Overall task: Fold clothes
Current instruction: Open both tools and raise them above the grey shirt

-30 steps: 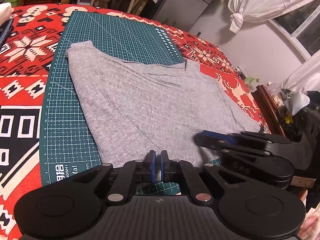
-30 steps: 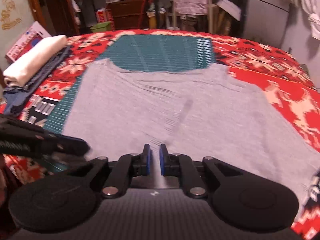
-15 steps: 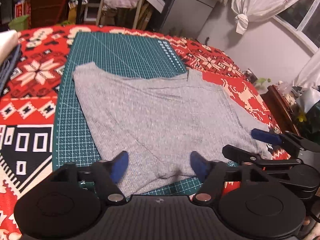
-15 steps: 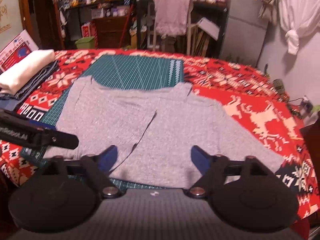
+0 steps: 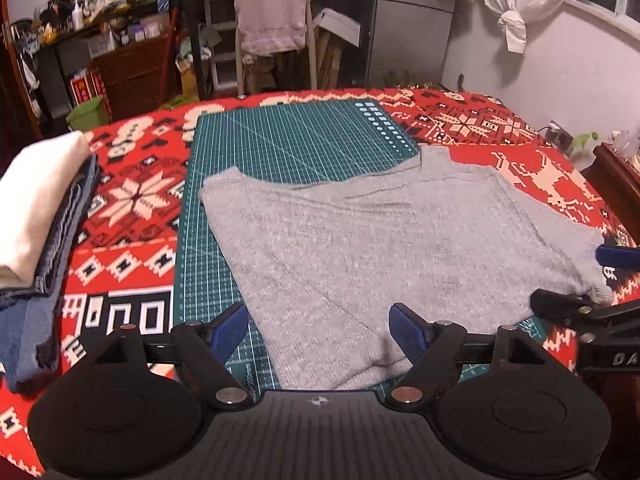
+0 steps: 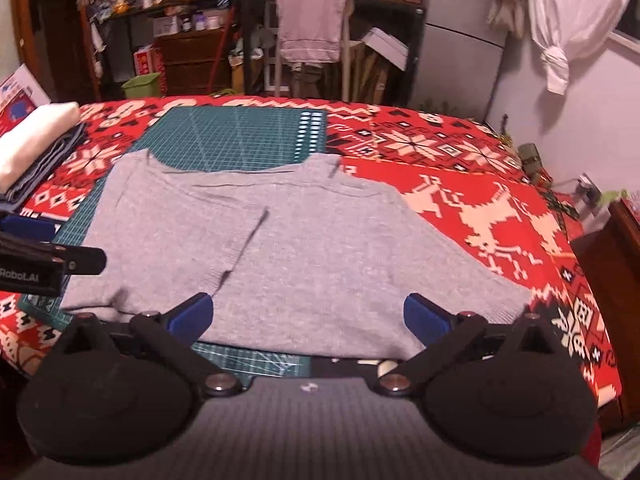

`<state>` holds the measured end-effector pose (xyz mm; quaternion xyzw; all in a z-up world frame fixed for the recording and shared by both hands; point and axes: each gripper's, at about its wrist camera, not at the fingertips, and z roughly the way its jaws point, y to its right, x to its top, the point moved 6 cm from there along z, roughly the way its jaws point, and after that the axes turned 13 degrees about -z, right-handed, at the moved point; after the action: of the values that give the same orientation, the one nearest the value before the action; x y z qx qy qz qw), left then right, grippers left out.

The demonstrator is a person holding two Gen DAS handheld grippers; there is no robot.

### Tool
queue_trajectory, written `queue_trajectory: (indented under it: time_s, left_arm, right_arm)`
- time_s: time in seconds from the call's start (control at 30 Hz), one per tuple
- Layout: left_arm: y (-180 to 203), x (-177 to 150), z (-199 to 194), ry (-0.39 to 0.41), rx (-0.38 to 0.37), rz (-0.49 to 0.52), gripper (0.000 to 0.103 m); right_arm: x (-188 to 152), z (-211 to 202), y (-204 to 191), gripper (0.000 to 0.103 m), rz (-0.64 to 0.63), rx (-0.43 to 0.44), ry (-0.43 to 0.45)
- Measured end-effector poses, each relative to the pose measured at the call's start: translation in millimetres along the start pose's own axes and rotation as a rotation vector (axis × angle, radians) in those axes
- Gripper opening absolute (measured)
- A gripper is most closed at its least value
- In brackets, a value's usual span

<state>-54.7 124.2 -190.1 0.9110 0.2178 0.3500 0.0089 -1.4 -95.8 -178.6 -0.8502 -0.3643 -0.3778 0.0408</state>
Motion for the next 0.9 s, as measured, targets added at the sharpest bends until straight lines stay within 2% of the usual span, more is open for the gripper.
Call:
queue_trajectory:
  time_s: [0.1, 0.23, 0.33, 0.4, 0.47, 0.6, 0.7, 0.77, 0.9]
  left_arm:
    - [3, 2, -2, 0.033, -0.046, 0.025, 0.078]
    - [12, 1, 3, -0.009, -0.092, 0.079, 0.078]
    - [16, 2, 8, -0.057, -0.092, 0.070, 0.078]
    - [20, 4, 9, -0.059, -0.108, 0.065, 0.081]
    - [22, 6, 10, -0.053, -0.094, 0.052, 0.085]
    - [23, 13, 6, -0.005, -0.141, 0.019, 0.088]
    - [23, 20, 4, 0.020, -0.193, -0.004, 0.088]
    - [22, 24, 7, 0.027, -0.199, -0.022, 0.088]
    - [20, 24, 21, -0.049, -0.155, -0.019, 0.088]
  right_arm:
    - [-2, -4, 7, 0.103, -0.006, -0.029, -0.005]
    - [1, -7, 14, 0.103, -0.006, -0.024, 0.000]
    - [2, -7, 20, 0.103, 0.017, -0.024, -0.003]
    - [3, -6, 25, 0.103, 0.028, -0.026, -0.005]
    - [3, -4, 30, 0.103, 0.032, -0.019, -0.012]
    - [1, -3, 37, 0.103, 0.039, 0.009, -0.036]
    - [-2, -4, 46, 0.103, 0.069, -0.008, -0.036]
    - [-4, -5, 53, 0.103, 0.096, -0.035, -0.021]
    - [-7, -3, 65, 0.103, 0.131, -0.053, -0.007]
